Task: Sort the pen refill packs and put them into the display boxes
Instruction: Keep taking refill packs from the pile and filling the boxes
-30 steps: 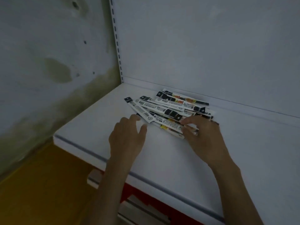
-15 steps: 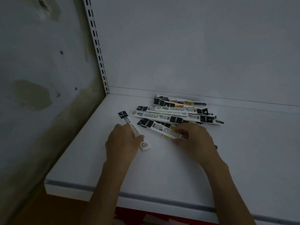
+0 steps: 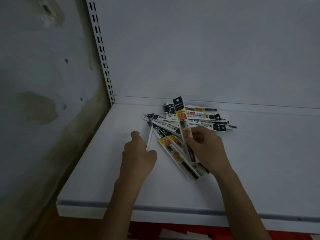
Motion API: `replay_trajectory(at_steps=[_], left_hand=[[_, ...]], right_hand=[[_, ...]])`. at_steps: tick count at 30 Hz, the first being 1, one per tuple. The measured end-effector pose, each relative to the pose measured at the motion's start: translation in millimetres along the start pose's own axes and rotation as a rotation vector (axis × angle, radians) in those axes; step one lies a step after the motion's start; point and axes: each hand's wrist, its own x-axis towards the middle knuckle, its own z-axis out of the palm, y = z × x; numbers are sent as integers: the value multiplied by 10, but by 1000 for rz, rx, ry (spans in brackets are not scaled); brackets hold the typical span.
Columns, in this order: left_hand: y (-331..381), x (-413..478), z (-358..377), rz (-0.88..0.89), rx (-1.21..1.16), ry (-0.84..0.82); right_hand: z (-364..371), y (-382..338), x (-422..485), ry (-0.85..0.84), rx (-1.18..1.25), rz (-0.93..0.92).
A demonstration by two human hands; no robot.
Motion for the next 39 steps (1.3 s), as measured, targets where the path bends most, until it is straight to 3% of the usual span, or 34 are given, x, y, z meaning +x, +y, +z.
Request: replay_trajectory(at_steps=[9,14,18,26,30,39], left_hand=[[257,-81,37,25,-142,-24],[446,-5,346,66,231,-112],[445,121,355,20,174,-186],[512,194,455,46,193,-144],[469,279,434,-10,12,-228],[365,160,168,3,-217,-109]], right_hand=[[-205,97,-11,103,32,103],[-310,160,-109,148,3,113],[-429,284,-132,155,-60,145],[-327,326,-207,135,-158,105],[-320,383,-278,130,-151,143],[-314,396,-316,201,-108,176]])
